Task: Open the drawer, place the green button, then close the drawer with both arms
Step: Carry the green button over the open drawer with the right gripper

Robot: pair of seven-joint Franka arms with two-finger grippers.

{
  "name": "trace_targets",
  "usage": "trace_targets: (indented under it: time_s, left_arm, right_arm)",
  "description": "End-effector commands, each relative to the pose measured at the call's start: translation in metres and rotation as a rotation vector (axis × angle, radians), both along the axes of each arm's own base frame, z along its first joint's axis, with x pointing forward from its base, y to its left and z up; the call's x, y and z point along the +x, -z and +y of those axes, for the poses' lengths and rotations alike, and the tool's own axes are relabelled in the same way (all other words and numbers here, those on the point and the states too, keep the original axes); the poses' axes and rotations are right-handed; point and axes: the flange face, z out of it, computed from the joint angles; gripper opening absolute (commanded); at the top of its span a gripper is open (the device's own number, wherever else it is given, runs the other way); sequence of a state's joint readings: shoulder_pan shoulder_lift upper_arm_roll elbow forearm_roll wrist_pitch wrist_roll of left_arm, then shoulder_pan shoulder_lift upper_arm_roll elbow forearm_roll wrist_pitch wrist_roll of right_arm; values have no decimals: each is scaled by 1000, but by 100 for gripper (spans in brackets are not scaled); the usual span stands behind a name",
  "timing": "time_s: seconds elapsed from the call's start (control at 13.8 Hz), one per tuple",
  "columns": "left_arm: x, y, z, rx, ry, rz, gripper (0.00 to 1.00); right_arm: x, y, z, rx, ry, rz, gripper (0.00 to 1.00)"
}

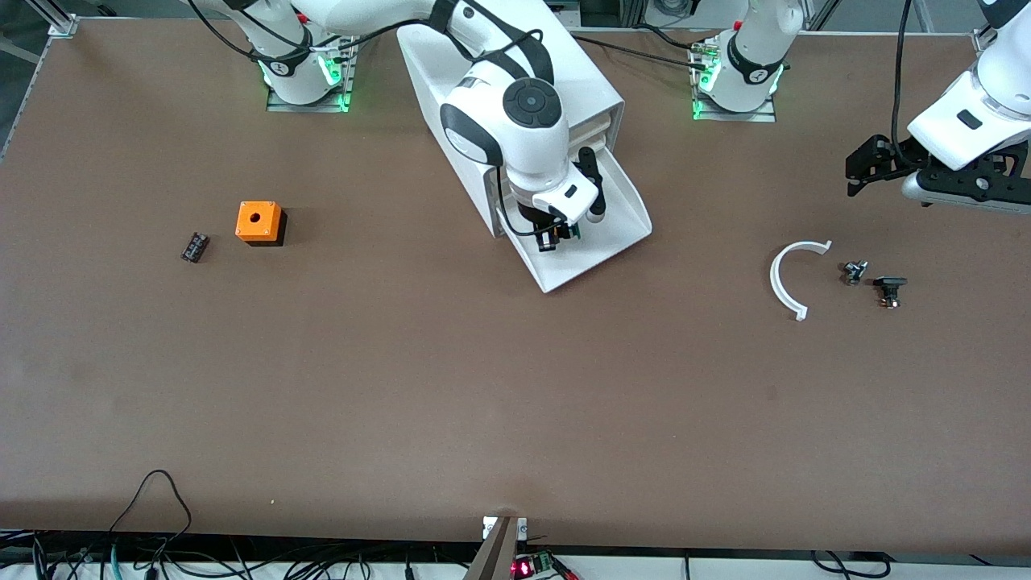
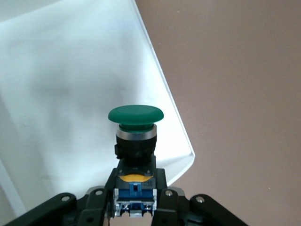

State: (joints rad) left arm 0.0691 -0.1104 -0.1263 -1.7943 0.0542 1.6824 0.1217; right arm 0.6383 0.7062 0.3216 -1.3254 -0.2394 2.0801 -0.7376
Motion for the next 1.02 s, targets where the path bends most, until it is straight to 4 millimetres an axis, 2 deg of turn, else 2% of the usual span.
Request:
trace_targets:
  time_s: [0.0, 0.29, 0.51, 0.65, 0.8, 0.87, 0.94]
  left_arm:
    - [4, -5, -1, -20, -13, 3, 100]
    - [4, -5, -1, -20, -11, 3, 100]
    - [7, -4, -6, -23, 6, -2, 100]
    - [7, -3, -8, -22, 6, -1, 100]
    - [7, -3, -8, -22, 5, -1, 100]
    - [7, -2, -8, -22, 5, 1, 100]
    - [7, -2, -8, -23, 8, 1, 100]
  right_arm:
    - [-7, 12, 13, -27, -54, -2, 15]
    - [-35, 35, 36, -40, -91, 15, 15]
    - [-38, 50, 35, -64, -84, 24, 15]
    - [-50, 65, 42, -87, -78, 22, 15]
    - [-61, 67, 49, -93, -39, 16, 21]
    - [-66, 72, 52, -102, -19, 8, 29]
    - [-68, 76, 53, -111, 6, -1, 45]
